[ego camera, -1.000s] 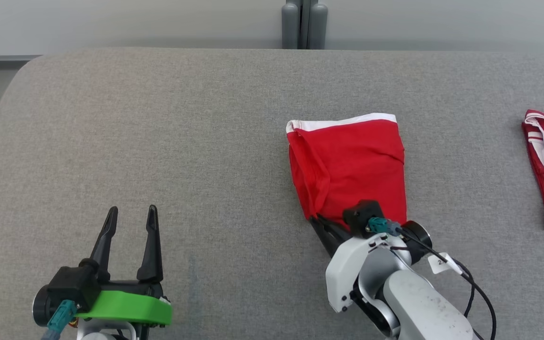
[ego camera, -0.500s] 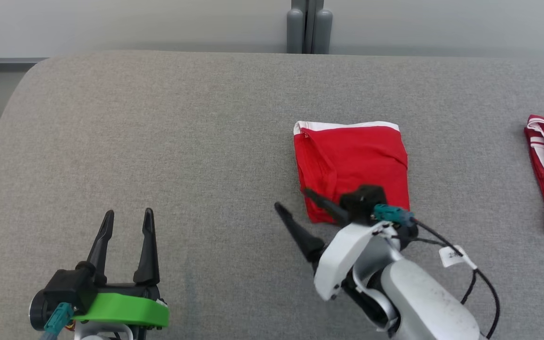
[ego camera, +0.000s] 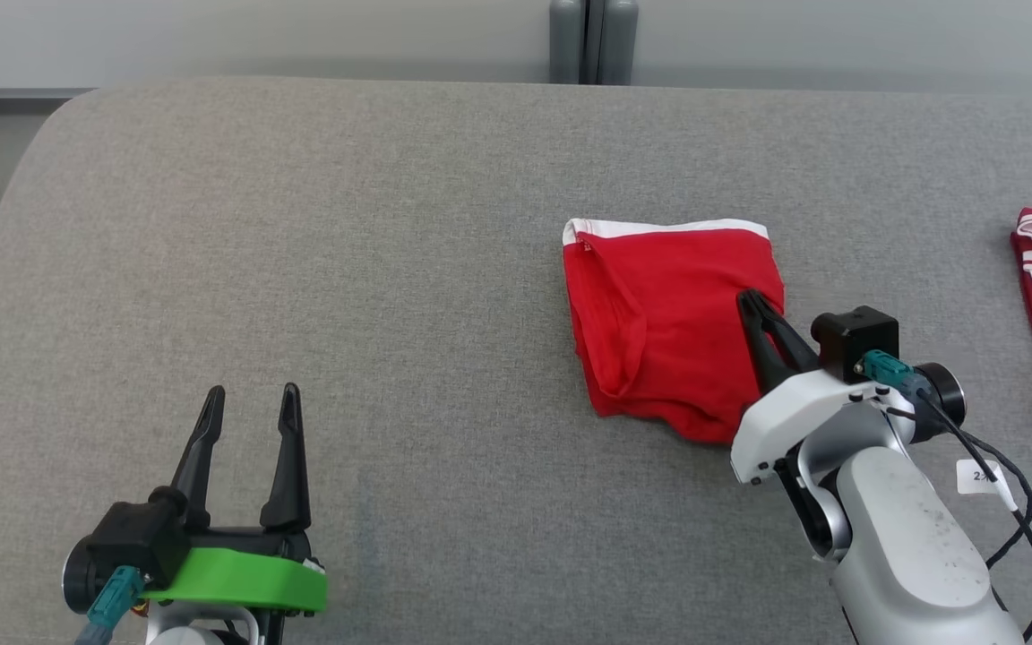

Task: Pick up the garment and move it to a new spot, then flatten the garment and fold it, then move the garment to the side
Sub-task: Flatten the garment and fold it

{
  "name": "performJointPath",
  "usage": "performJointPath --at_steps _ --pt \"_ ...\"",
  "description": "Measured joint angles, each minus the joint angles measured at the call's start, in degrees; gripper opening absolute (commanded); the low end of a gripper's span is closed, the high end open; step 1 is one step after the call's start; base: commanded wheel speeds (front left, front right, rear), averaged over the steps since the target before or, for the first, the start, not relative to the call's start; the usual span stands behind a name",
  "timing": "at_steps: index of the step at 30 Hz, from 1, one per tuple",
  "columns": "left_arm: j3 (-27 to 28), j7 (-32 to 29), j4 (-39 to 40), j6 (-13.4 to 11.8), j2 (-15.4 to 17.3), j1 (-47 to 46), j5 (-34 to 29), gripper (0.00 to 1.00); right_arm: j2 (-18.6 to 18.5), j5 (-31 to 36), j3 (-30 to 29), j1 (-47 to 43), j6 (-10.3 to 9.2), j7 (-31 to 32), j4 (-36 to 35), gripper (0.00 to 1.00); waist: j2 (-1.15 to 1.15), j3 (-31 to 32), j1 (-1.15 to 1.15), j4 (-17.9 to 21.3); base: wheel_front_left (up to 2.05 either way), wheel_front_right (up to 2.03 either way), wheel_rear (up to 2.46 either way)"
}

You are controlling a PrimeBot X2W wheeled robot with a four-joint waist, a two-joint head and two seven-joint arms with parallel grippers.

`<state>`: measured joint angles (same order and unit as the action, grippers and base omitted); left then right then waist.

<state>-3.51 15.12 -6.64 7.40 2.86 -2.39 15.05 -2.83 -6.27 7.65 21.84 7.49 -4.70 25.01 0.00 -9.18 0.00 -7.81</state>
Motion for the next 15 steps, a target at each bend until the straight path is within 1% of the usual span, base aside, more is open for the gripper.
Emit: performJointPath --at_steps 4,8,11,15 --pt "-0.2 0.0 0.0 0.0 0.0 -0.1 0.0 1.00 0.0 -0.2 0.0 2.1 0.01 -1.1 4.9 0.00 0.00 -0.7 0.00 -0.9 0.00 0.00 0.00" --pt "-0.5 0.0 -0.1 0.0 0.0 -0.5 0.0 1.00 0.0 -2.1 3.0 4.2 0.00 -1.5 9.9 0.00 0.00 -1.2 0.00 -1.9 0.00 0.00 0.00" --pt "-0.6 0.0 -0.2 0.0 0.0 -0.8 0.0 1.00 0.0 -4.0 6.9 6.1 0.00 -1.8 12.8 0.00 0.00 -1.6 0.00 -2.7 0.00 0.00 0.00" --pt "-0.7 0.0 -0.2 0.0 0.0 -0.9 0.0 1.00 0.0 -7.9 14.6 7.7 0.00 -2.1 14.7 0.00 0.00 -2.1 0.00 -3.5 0.00 0.00 0.00"
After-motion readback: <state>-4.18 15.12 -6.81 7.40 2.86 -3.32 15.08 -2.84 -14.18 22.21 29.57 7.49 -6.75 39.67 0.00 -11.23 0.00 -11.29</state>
